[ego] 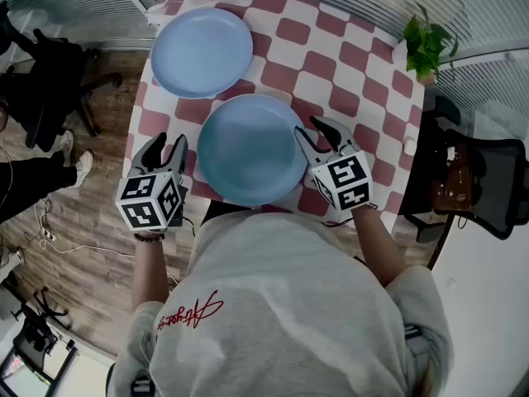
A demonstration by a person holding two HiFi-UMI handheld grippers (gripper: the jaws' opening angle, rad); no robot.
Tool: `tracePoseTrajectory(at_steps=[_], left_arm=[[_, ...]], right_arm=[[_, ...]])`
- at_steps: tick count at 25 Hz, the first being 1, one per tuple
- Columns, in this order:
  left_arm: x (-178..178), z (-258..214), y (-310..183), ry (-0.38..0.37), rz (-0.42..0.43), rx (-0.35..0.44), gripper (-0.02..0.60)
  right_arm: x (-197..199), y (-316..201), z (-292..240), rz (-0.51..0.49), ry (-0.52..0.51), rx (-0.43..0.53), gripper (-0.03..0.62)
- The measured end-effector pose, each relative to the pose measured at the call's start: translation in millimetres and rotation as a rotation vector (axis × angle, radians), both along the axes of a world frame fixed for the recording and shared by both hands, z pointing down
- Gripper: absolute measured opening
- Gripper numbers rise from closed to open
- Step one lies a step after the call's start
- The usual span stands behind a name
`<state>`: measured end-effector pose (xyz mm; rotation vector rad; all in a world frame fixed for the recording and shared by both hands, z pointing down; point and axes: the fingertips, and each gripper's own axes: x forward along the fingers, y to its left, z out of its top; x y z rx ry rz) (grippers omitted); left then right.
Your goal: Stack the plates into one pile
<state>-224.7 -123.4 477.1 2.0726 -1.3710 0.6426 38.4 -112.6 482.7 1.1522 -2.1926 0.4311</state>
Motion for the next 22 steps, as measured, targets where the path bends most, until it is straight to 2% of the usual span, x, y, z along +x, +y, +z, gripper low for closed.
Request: tracePoseTrajectory(at_steps=[5,11,18,22], left_arm=[[-11,-5,-26,-0.012,-0.029,0.055,0.179],[-18,-3,-53,0.006,-0.035,0.054,0.179],[-26,2,-78,-0.003,-0.021,0.055,0.179],[-33,4,-98,0.011,-0.03,0.062,0.179]], right_arm=[[-13,-33,-12,-0.023,0.02,0.056,0.133],[-31,-73,-27,-0.028,-0.015,0.106,0.133],[-60,-112,-24,-0.035,-0.039,0.104,0.133],[-72,-138,-12,-0.029,-0.038,0.067,0.133]])
